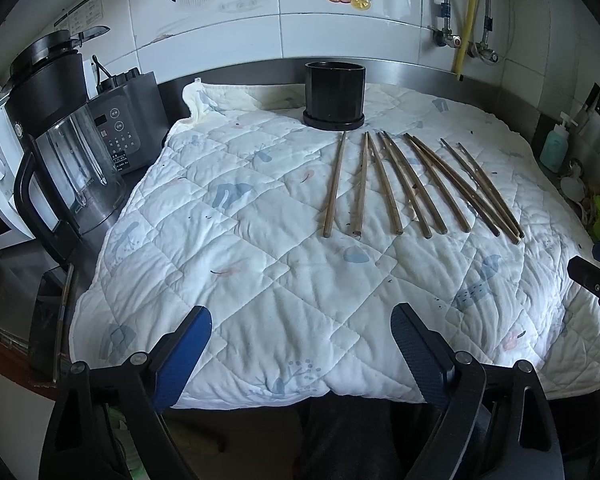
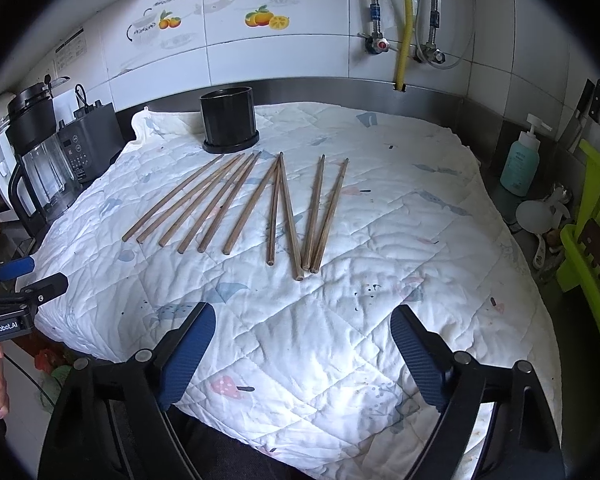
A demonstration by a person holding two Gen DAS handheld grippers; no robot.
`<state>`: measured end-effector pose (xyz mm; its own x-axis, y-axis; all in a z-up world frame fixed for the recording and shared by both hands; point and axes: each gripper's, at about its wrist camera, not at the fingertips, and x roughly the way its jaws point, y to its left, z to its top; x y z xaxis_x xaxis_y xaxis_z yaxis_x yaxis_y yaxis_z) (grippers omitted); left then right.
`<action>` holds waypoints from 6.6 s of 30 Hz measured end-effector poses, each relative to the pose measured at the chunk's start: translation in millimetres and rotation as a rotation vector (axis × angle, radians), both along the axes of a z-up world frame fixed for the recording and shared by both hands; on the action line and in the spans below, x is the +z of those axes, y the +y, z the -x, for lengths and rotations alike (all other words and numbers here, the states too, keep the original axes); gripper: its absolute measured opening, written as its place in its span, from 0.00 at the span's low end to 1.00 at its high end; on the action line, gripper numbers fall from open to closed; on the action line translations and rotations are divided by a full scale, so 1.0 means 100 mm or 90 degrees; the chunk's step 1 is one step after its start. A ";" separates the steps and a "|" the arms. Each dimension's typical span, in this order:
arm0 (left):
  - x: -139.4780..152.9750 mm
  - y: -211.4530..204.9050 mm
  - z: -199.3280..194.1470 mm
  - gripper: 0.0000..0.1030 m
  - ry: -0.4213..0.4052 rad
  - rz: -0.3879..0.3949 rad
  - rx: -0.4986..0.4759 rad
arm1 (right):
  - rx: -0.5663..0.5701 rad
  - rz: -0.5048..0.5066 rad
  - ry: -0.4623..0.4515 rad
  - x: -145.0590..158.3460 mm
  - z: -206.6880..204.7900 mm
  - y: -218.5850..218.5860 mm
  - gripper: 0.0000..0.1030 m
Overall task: Organize utensils
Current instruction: 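Lower the left tool toward one chopstick while the right tool approaches another, then close the left tool on a wooden chopstick while the right tool grasps another chopstick, then lift both held chopsticks and carry them above the black cup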
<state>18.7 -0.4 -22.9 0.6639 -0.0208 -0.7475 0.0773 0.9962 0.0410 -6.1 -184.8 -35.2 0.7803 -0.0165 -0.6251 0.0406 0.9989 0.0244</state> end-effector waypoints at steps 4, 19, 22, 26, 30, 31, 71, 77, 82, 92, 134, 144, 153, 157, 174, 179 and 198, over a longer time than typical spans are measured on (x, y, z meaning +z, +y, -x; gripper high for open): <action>-0.04 0.00 -0.02 0.90 0.003 -0.001 0.001 | -0.006 -0.004 0.002 -0.02 -0.01 -0.05 0.92; -0.21 -0.12 -0.23 0.70 0.027 -0.006 -0.023 | -0.009 -0.013 0.010 -0.06 -0.14 -0.14 0.84; -0.21 -0.08 -0.29 0.67 0.027 -0.001 -0.022 | -0.010 -0.011 0.010 -0.05 -0.17 -0.14 0.84; -0.18 0.02 -0.38 0.64 0.023 0.013 -0.018 | -0.011 -0.012 0.012 -0.04 -0.25 -0.15 0.81; -0.15 0.12 -0.48 0.64 0.020 0.026 -0.014 | -0.011 0.001 0.010 -0.03 -0.30 -0.14 0.79; -0.14 0.14 -0.51 0.63 0.019 0.027 -0.015 | -0.013 0.002 0.009 -0.03 -0.32 -0.15 0.78; -0.52 -0.24 -1.41 0.07 0.067 0.006 -0.105 | -0.009 -0.038 0.044 -0.28 -0.72 -0.29 0.33; -0.52 -0.22 -1.40 0.07 0.065 0.008 -0.104 | -0.007 -0.042 0.054 -0.32 -0.74 -0.31 0.31; -0.53 -0.22 -1.40 0.07 0.063 0.002 -0.105 | -0.005 -0.006 0.050 -0.32 -0.76 -0.23 0.29; -0.51 -0.20 -1.38 0.07 0.065 0.007 -0.102 | -0.023 0.004 0.049 -0.33 -0.76 -0.32 0.23; -0.43 -0.22 -1.37 0.06 0.044 0.047 -0.108 | -0.001 0.043 -0.024 -0.18 -0.77 -0.20 0.10; 0.06 -0.16 -1.26 0.06 -0.015 0.055 -0.108 | 0.006 0.046 -0.085 0.27 -0.72 -0.27 0.10; 0.55 -0.16 -1.40 0.07 -0.056 0.052 -0.115 | 0.035 0.071 -0.114 0.63 -0.83 -0.28 0.10; 0.73 -0.17 -1.50 0.07 -0.071 0.041 -0.119 | 0.060 0.083 -0.118 0.81 -0.93 -0.27 0.10; 1.60 -0.26 -1.86 0.06 -0.119 0.017 -0.156 | 0.136 0.087 -0.120 1.54 -1.34 -0.18 0.09; 1.89 -0.27 -1.93 0.06 -0.145 0.029 -0.161 | 0.149 0.076 -0.131 1.71 -1.48 -0.11 0.09; 2.98 -0.38 -2.98 0.06 -0.301 0.047 -0.129 | 0.182 -0.031 -0.245 2.44 -2.41 0.27 0.09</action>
<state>316.6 -38.7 275.1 0.9058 -0.2255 -0.3588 0.2590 0.9647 0.0475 235.2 -157.6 208.4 0.9242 0.2539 -0.2853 -0.2560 0.9662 0.0304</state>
